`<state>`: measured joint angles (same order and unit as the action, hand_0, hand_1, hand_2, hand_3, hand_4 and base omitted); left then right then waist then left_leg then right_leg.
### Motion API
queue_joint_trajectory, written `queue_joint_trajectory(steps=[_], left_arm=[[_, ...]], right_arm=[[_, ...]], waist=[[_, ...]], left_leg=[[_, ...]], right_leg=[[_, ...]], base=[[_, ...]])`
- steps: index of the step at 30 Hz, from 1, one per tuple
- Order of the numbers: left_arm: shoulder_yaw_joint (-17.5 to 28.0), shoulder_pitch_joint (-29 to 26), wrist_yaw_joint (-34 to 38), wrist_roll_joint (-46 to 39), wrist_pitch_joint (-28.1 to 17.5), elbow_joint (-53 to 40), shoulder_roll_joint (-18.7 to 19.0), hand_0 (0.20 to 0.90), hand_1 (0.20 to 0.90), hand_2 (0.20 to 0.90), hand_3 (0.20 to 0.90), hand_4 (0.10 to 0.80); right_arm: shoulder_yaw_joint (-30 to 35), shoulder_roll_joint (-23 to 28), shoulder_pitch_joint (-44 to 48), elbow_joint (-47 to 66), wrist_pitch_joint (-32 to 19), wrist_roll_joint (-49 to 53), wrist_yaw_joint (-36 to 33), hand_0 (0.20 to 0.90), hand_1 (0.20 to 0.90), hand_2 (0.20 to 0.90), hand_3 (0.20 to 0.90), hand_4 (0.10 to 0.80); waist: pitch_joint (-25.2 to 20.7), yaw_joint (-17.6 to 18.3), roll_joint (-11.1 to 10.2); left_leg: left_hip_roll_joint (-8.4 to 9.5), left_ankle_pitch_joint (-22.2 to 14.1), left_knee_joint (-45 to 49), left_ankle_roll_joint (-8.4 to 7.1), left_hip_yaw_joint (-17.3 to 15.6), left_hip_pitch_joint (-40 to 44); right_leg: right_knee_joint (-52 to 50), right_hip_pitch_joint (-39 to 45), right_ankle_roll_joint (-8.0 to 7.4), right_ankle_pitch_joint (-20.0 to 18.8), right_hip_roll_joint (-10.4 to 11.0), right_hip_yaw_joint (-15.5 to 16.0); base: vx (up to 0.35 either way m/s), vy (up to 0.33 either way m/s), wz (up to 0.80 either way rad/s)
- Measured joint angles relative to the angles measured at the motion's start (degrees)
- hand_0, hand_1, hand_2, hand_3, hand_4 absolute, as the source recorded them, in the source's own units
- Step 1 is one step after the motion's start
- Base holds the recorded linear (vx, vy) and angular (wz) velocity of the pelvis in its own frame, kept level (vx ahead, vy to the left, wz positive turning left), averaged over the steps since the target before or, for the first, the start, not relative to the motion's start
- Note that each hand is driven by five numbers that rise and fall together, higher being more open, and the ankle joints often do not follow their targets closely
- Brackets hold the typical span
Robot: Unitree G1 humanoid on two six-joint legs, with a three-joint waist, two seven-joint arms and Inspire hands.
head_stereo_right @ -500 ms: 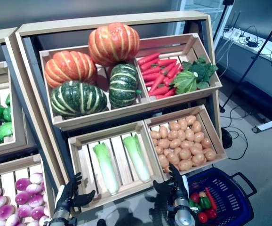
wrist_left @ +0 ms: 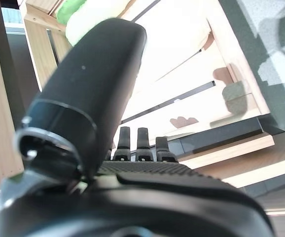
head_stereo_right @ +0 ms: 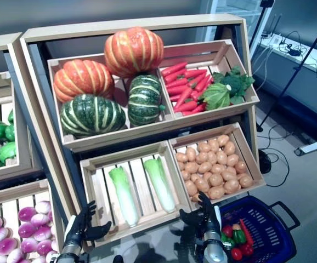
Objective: Put vegetables into the basket
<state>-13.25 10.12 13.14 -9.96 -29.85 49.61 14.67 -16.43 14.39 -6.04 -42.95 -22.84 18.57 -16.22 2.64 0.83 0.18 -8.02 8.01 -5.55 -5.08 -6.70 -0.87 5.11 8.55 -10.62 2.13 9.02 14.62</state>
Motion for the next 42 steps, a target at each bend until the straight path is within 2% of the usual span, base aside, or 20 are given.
queue_joint_trajectory(steps=[7,12,15,17,19,24,28,30,33,37,38,40,42], left_arm=[[-1.7,-0.18,4.12,2.23,0.64,-0.1,-0.02,0.9,0.9,0.9,0.9,0.8],[-4.2,-0.34,7.36,8.76,0.82,-0.12,1.01,0.9,0.9,0.9,0.9,0.8],[-6.87,-1.21,8.52,16.54,0.84,-0.65,3.0,0.9,0.9,0.9,0.9,0.8],[-8.52,-1.68,10.83,23.04,0.93,-2.39,4.85,0.9,0.9,0.9,0.9,0.8],[-10.98,-2.89,12.98,29.49,1.26,-4.98,8.26,0.9,0.9,0.9,0.9,0.8],[-11.44,-7.03,17.73,42.14,4.28,-5.84,13.7,0.9,0.9,0.9,0.9,0.8],[-12.57,-7.96,21.85,53.05,6.97,-7.46,20.06,0.9,0.9,0.9,0.9,0.8],[-13.03,-7.97,22.9,57.01,8.26,-8.53,22.23,0.9,0.9,0.9,0.9,0.8],[-13.67,-8.24,23.54,59.45,10.32,-9.35,23.53,0.9,0.9,0.9,0.9,0.8],[-18.05,-11.42,23.48,61.83,12.92,-9.76,25.94,0.9,0.9,0.9,0.9,0.8],[-21.2,-14.19,23.43,62.56,13.49,-9.71,27.33,0.9,0.9,0.9,0.9,0.8],[-26.79,-20.9,23.35,63.63,13.98,-9.47,30.2,0.9,0.9,0.9,0.9,0.8],[-29.84,-26.05,23.37,63.67,14.11,-8.75,32.81,0.9,0.9,0.9,0.9,0.8]], right_arm=[[0.09,-1.4,0.17,-1.36,0.05,0.29,-0.54,0.9,0.9,0.9,0.9,0.8],[0.05,-2.01,0.22,-1.67,0.78,2.15,-1.17,0.9,0.9,0.9,0.9,0.8],[0.12,-1.99,0.5,-1.77,1.28,2.13,-3.06,0.9,0.9,0.9,0.9,0.8],[0.11,-1.84,0.7,-1.74,1.38,2.09,-3.24,0.9,0.9,0.9,0.9,0.8],[0.11,-1.31,1.09,-1.69,2.09,2.02,-3.3,0.9,0.9,0.9,0.9,0.8],[0.13,0.99,1.19,-1.69,3.39,1.96,-3.31,0.9,0.9,0.9,0.9,0.8],[0.51,3.75,1.31,-1.54,4.24,1.97,-3.3,0.9,0.9,0.9,0.9,0.8],[0.59,4.69,1.29,-1.54,4.83,1.94,-3.28,0.9,0.9,0.9,0.9,0.8],[0.82,5.52,1.27,-1.57,4.98,1.92,-3.15,0.9,0.9,0.9,0.9,0.8],[0.74,7.47,1.5,-0.78,5.07,1.85,-2.55,0.9,0.9,0.9,0.9,0.8],[0.59,8.8,2.75,-0.72,5.11,1.92,-2.36,0.9,0.9,0.9,0.9,0.8],[0.42,10.71,6.65,-0.9,5.21,2.06,-2.27,0.9,0.9,0.9,0.9,0.8],[-0.14,11.16,10.39,-0.97,5.26,2.18,-2.17,0.9,0.9,0.9,0.9,0.8]], waist=[[-0.14,0.05,-0.18],[-0.12,0.05,-0.22],[-0.1,0.51,-0.25],[-0.11,1.12,-0.25],[-0.11,1.45,-0.11],[-0.25,1.82,0.51],[-0.41,3.44,1.28],[-0.52,3.88,1.61],[-0.45,4.29,2.2],[0.54,4.42,3.38],[1.7,4.63,3.96],[4.92,4.7,4.29],[7.85,5.17,3.13]], left_leg=[[-0.02,0.0,0.0,0.0,-0.1,0.03],[-0.02,0.0,0.0,0.0,-0.17,0.08],[-0.02,-0.01,0.0,0.0,-0.43,0.21],[-0.03,-0.01,-0.01,0.0,-0.5,0.27],[-0.03,-0.02,-0.01,0.01,-0.89,0.45],[0.01,-0.04,-0.01,-0.16,-1.54,0.78],[0.01,-0.16,0.0,-0.32,-1.86,1.07],[0.01,-0.25,0.0,-0.32,-2.01,1.23],[-0.01,-0.41,0.24,-0.31,-3.05,1.74],[-0.16,-0.42,0.89,-0.28,-3.79,0.98],[-0.14,-0.53,2.25,-0.13,-3.83,-0.56],[-0.09,-1.37,6.44,0.47,-4.08,-4.75],[-0.15,-2.83,11.58,0.54,-4.56,-8.35]], right_leg=[[-0.01,-0.02,0.01,-0.01,-0.01,-0.12],[-0.01,-0.04,0.02,-0.01,0.01,-0.22],[-0.01,-0.05,0.02,-0.02,0.05,-0.44],[0.0,-0.04,0.02,-0.02,0.06,-0.53],[-0.01,-0.11,0.02,-0.03,0.12,-0.95],[0.0,-0.19,0.0,-0.04,0.24,-1.74],[-0.01,-0.17,-0.05,-0.04,0.3,-2.01],[-0.01,-0.22,-0.16,-0.1,0.35,-2.37],[-0.15,-0.37,-0.23,-0.13,0.46,-3.19],[-2.43,-2.82,-0.19,0.31,0.7,-4.53],[-5.61,-5.38,-0.6,1.17,1.07,-4.84],[-12.99,-11.03,-0.38,3.6,1.98,-6.04],[-21.11,-16.53,-0.15,6.49,3.08,-7.31]], base=[[0.0,0.0,0.0],[0.0,0.0,0.0],[0.006,0.016,-0.02],[0.006,0.047,-0.03],[0.004,0.053,-0.09],[0.02,0.036,-0.06],[0.032,0.039,-0.04],[0.025,0.027,-0.08],[-0.001,0.041,-0.14],[-0.191,0.09,-0.15],[-0.206,0.053,-0.06],[-0.236,0.027,-0.09],[-0.208,0.002,-0.12]])
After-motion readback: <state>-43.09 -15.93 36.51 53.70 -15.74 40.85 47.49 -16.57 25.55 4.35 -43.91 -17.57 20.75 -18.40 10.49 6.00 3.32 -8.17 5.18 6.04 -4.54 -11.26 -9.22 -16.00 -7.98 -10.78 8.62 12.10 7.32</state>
